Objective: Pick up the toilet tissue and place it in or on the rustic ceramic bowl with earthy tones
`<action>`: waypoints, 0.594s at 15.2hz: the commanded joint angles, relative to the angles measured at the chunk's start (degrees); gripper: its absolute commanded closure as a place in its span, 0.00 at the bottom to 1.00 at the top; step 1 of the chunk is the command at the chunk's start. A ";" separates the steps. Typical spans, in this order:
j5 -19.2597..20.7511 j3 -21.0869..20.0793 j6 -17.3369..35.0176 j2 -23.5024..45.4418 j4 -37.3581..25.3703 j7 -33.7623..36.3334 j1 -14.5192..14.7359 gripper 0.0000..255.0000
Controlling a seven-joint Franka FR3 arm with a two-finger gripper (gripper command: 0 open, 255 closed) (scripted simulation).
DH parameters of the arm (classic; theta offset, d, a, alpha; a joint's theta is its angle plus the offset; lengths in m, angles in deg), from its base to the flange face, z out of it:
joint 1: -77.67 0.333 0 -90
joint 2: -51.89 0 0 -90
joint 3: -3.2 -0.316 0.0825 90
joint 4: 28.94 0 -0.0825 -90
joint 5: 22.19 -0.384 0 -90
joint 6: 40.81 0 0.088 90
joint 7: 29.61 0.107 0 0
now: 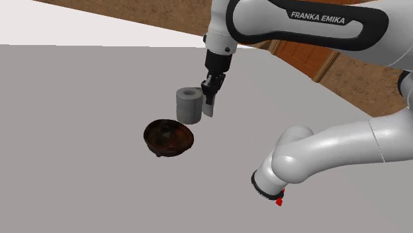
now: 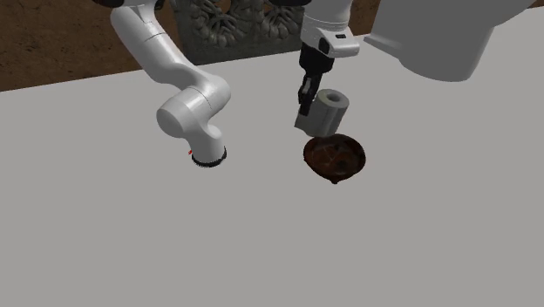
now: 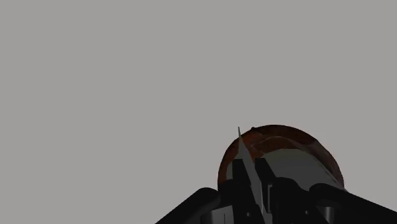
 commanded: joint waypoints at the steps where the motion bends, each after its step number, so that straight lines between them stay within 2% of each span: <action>1: -0.29 -1.36 0.77 4.57 -3.90 1.43 -0.09 1.00; 5: -0.21 -4.07 1.58 13.26 -11.89 4.51 -0.30 1.00; 9: -0.36 -4.29 4.65 13.26 -8.81 4.50 -0.17 1.00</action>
